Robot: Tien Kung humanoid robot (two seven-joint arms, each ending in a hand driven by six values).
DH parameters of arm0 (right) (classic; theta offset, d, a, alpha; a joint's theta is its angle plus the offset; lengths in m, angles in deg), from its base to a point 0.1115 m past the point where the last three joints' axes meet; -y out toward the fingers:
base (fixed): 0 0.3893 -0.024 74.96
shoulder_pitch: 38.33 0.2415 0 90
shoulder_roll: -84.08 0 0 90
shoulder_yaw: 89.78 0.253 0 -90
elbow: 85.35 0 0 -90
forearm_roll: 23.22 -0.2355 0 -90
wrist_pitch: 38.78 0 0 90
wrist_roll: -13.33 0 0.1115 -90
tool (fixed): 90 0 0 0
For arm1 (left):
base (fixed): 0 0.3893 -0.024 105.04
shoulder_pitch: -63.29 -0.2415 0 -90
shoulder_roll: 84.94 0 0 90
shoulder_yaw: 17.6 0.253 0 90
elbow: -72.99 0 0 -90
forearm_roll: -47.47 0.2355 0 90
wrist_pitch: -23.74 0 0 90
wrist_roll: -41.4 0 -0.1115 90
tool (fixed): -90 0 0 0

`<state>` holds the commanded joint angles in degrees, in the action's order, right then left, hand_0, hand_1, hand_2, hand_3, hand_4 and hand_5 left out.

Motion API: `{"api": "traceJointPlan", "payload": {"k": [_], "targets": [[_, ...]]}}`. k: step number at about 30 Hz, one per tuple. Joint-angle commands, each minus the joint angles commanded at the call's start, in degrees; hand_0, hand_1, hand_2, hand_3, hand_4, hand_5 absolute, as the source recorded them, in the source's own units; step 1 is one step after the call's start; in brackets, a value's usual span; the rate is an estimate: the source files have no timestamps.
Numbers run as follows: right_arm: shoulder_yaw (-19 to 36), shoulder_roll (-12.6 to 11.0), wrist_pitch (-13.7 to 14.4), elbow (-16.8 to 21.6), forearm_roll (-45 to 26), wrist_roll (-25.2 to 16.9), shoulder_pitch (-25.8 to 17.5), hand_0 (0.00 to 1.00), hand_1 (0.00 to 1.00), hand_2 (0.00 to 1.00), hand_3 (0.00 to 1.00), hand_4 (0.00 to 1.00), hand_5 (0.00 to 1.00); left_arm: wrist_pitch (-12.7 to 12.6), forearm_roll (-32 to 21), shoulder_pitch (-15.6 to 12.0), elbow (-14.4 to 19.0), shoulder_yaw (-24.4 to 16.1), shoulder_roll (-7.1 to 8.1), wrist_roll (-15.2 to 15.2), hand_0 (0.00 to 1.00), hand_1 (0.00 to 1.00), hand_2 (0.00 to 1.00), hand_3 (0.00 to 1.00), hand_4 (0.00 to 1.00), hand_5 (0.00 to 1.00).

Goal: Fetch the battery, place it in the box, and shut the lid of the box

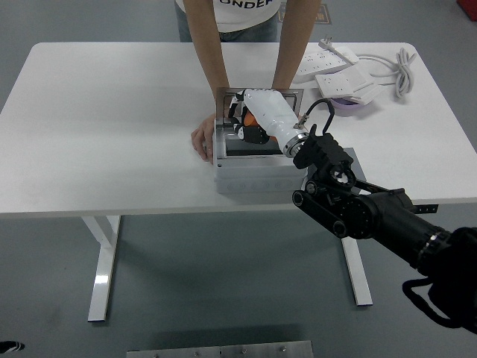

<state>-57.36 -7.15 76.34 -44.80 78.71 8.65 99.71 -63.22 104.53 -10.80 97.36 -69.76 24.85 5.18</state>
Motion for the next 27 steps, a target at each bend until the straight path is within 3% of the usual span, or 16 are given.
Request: {"api": "traceJointPlan", "payload": {"k": [18, 27], "targets": [[-0.9, 1.2, 3.9, -2.9, -3.7, -2.2, -0.6, 0.188, 0.247, 0.27, 0.339, 0.187, 0.002, 0.2, 1.3, 0.0, 0.3, -1.1, -0.03, -0.8, 0.855, 0.901, 0.845, 0.788, 0.845, 0.493], [-0.4, 1.2, 3.6, -3.7, -5.6, -3.4, -1.0, 0.202, 0.259, 0.277, 0.342, 0.181, 0.002, 0.2, 1.3, 0.0, 0.3, -1.0, 0.01, -0.8, 0.855, 0.901, 0.844, 0.79, 0.846, 0.496]]}}
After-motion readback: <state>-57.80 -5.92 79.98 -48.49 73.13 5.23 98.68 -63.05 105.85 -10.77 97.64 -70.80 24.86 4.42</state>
